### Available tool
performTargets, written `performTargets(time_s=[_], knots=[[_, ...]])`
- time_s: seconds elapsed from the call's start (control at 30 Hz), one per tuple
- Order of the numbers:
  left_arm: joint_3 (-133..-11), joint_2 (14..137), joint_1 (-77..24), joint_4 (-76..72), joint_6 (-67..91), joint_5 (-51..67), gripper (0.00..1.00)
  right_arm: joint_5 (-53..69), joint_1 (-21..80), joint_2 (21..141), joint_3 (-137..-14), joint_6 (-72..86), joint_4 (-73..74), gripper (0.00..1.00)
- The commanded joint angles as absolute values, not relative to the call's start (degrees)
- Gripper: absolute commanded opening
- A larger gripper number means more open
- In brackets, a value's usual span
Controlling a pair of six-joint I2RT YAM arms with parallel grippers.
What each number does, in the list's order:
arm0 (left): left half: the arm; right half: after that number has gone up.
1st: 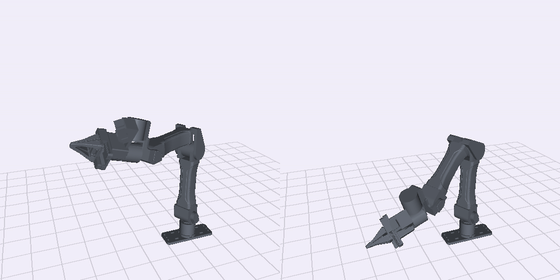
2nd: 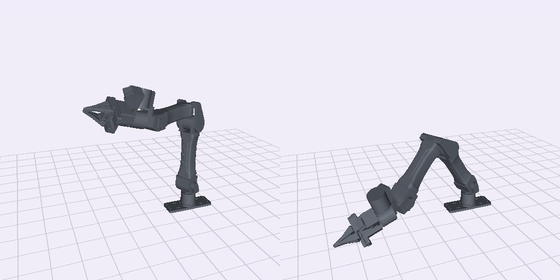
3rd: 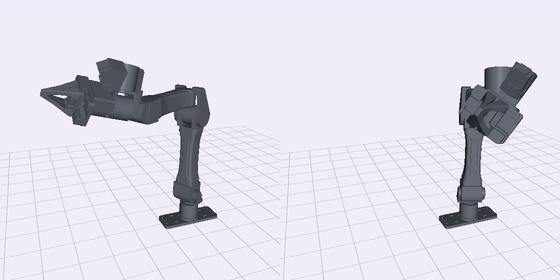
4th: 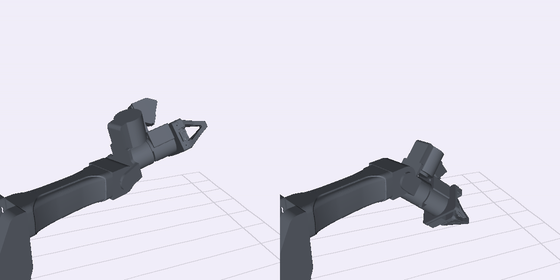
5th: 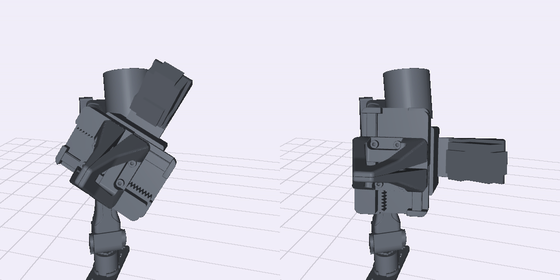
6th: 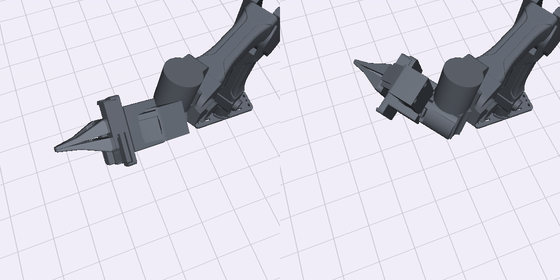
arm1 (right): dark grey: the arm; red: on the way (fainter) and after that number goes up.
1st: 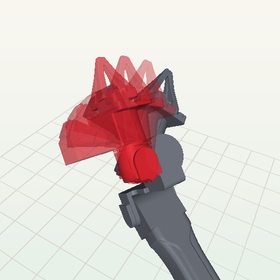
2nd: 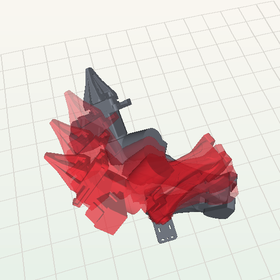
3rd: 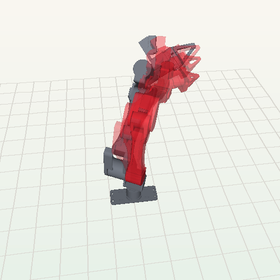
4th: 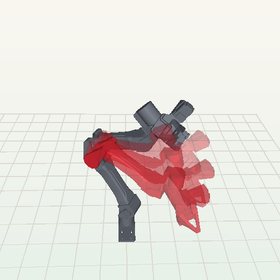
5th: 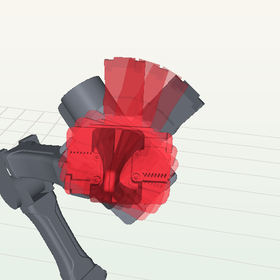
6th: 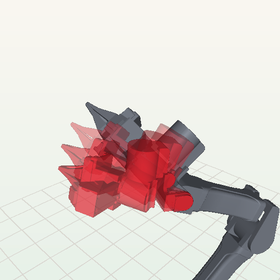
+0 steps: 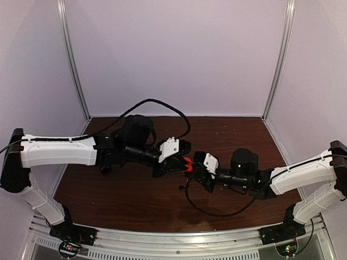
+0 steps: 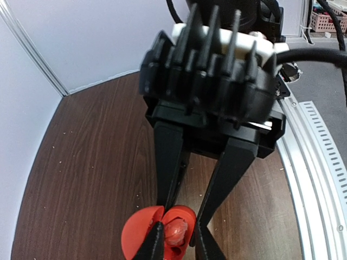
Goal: Insert the wireless bluetooth earbuds into the charging case
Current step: Adjust the right earbud in the right side groove of the charging case, then move the left earbud to the center of the board.
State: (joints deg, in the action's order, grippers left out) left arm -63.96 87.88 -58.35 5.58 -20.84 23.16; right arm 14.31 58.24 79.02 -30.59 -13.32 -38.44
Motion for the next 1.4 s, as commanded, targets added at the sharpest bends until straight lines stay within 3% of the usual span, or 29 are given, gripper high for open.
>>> performTargets(time_s=[0.0,0.2,0.47,0.83,1.37], knots=[[-64.86,88.03,-59.24,6.36,-19.46,22.86,0.26,14.24,58.62,76.98,-30.52,-12.42,-43.77,0.06],[-64.31,82.35,-58.75,1.12,-14.64,22.12,0.39,12.59,57.84,77.6,-27.2,-9.44,-45.69,0.06],[-62.68,82.21,-53.46,0.37,-7.39,22.37,0.41,12.66,52.28,74.56,-21.78,-1.06,-48.95,0.06],[-74.58,98.26,-53.05,17.91,-23.7,20.29,0.4,13.62,41.47,65.91,-16.36,9.8,-45.96,0.07],[-86.91,117.25,-56.22,24.68,-38.24,13.21,0.37,15.14,35.36,60.04,-12.92,13.07,-45.13,0.07]])
